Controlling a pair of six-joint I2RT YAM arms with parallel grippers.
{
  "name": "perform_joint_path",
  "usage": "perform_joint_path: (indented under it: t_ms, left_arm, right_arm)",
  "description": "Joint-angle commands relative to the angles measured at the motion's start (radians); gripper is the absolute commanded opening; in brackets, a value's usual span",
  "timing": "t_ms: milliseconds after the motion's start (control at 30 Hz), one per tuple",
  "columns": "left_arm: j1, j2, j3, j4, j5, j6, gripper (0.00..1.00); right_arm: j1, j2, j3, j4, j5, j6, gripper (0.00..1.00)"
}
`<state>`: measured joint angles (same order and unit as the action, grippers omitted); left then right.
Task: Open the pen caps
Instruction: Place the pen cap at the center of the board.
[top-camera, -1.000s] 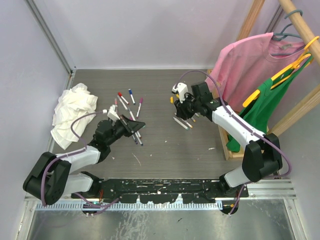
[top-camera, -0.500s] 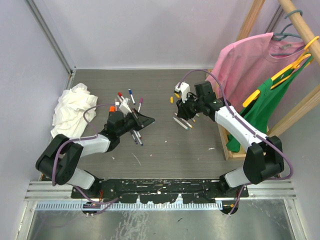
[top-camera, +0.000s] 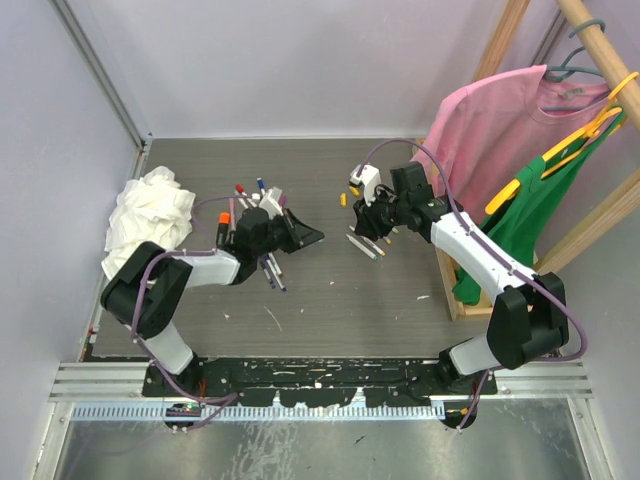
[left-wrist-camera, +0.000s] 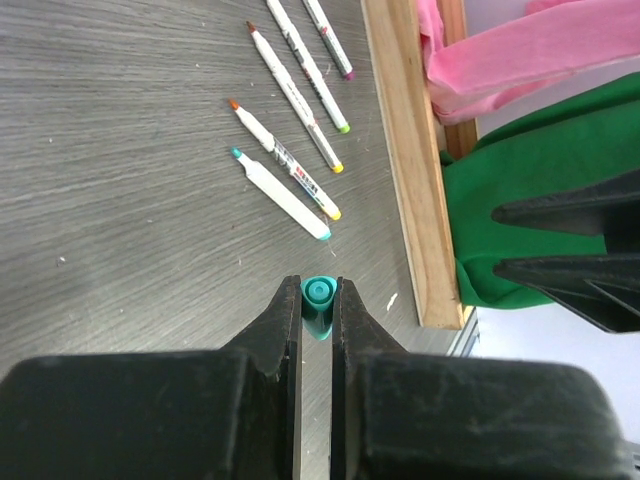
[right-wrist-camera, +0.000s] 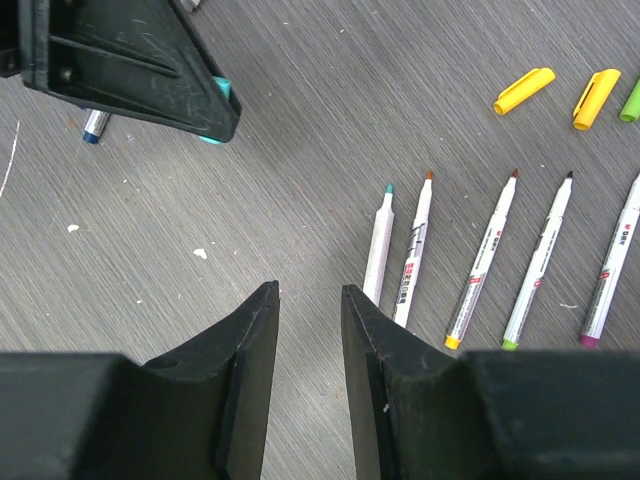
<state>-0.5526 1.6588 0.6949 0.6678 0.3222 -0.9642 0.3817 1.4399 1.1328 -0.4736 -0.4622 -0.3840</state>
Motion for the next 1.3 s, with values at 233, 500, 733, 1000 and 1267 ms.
perform_joint_path:
  t_ms: [233,500,733,1000,1267]
  left_arm:
    - [-0.004,0.126,0.213,-0.173,-0.031,0.065,0.00]
    - [-0.016,0.288,0.517,-0.547,-0.181,0.099,0.00]
    - [-0.020,0.443,0.807,-0.747,-0.275,0.151,0.02]
    - [-0.022,0.609,1.122,-1.026,-0.385,0.141,0.04]
    - [-0.050,0.668,1.246,-1.111,-0.419,0.152,0.12]
  right_arm:
    - [-0.007,-0.042,0.000,0.017,-0.014,-0.017,0.37]
    - [-0.022,-0.045,0.001,0.017,-0.002,-0.018,0.37]
    - [-0.046,-0.052,-0.002,0.017,-0.020,-0.014,0.37]
    - [-0.060,-0.059,-0.005,0.017,-0.032,-0.016,0.37]
    - [-0.064,-0.058,-0.005,0.017,-0.039,-0.016,0.37]
